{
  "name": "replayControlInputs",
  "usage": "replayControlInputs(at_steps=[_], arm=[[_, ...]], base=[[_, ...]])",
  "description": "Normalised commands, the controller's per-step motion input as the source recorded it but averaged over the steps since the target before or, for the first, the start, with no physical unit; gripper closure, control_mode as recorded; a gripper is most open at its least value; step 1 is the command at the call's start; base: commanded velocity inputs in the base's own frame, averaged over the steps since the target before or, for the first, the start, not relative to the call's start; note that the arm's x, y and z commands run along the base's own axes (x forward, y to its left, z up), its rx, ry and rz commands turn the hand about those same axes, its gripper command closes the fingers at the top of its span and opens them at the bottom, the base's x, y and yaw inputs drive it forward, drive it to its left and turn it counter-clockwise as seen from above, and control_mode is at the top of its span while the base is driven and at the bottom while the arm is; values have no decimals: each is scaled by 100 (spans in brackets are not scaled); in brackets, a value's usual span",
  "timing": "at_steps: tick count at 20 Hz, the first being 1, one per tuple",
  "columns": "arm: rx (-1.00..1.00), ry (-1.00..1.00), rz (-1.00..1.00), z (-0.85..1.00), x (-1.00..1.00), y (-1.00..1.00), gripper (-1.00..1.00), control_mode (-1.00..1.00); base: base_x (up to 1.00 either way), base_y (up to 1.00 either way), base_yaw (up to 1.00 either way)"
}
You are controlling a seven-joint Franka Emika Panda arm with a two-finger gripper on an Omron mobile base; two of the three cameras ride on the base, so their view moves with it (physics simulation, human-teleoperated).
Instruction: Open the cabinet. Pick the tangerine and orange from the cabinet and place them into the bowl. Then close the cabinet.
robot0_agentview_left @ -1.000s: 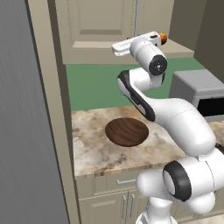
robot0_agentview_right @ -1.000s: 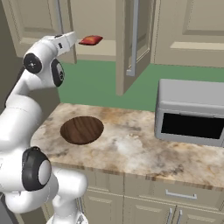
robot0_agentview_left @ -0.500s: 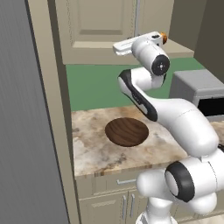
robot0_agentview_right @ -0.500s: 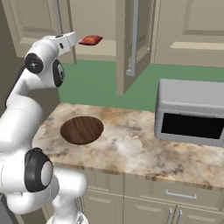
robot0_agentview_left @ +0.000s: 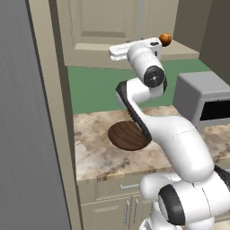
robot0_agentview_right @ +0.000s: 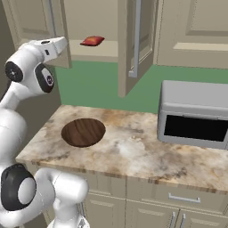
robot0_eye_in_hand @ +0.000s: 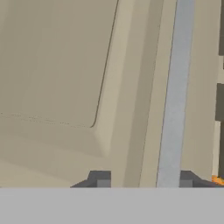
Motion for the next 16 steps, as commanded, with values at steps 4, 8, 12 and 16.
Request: replayControlInputs(at_steps=[4,8,12,16], arm=[[5,-7,-12,11,-94,100,100,-100],[5,-7,-13,14,-92,100,100,-100],[2,-4,-16,7,-67,100,100,-100],[0,0,-14,6,-33,93,100,-100]], base=[[0,0,0],[0,0,0],[0,0,0],[0,0,0]])
